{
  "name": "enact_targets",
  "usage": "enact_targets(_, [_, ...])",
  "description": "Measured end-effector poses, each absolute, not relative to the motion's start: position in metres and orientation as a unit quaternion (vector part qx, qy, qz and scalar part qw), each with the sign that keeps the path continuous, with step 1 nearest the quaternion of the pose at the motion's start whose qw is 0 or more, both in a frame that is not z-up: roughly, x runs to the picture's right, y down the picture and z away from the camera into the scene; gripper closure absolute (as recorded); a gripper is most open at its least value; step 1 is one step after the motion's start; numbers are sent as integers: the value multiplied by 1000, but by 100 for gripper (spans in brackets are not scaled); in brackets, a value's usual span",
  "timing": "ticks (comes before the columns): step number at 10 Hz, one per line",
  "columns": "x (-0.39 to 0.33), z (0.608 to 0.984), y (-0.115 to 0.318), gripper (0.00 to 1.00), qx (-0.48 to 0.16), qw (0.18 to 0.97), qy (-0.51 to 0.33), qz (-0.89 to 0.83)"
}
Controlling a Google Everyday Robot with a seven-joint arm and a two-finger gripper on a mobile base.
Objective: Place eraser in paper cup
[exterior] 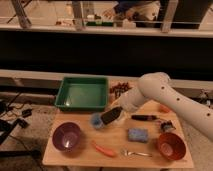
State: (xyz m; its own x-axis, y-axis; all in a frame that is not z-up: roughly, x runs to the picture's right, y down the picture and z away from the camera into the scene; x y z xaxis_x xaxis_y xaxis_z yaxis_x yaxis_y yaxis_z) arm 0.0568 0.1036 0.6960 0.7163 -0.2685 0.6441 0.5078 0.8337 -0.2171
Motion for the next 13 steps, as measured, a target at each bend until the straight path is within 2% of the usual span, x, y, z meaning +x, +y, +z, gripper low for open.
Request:
enact_targets(5, [83, 747, 106, 100, -207, 905, -303, -213])
enact_targets(13, [92, 770, 104, 100, -210, 910, -288, -211])
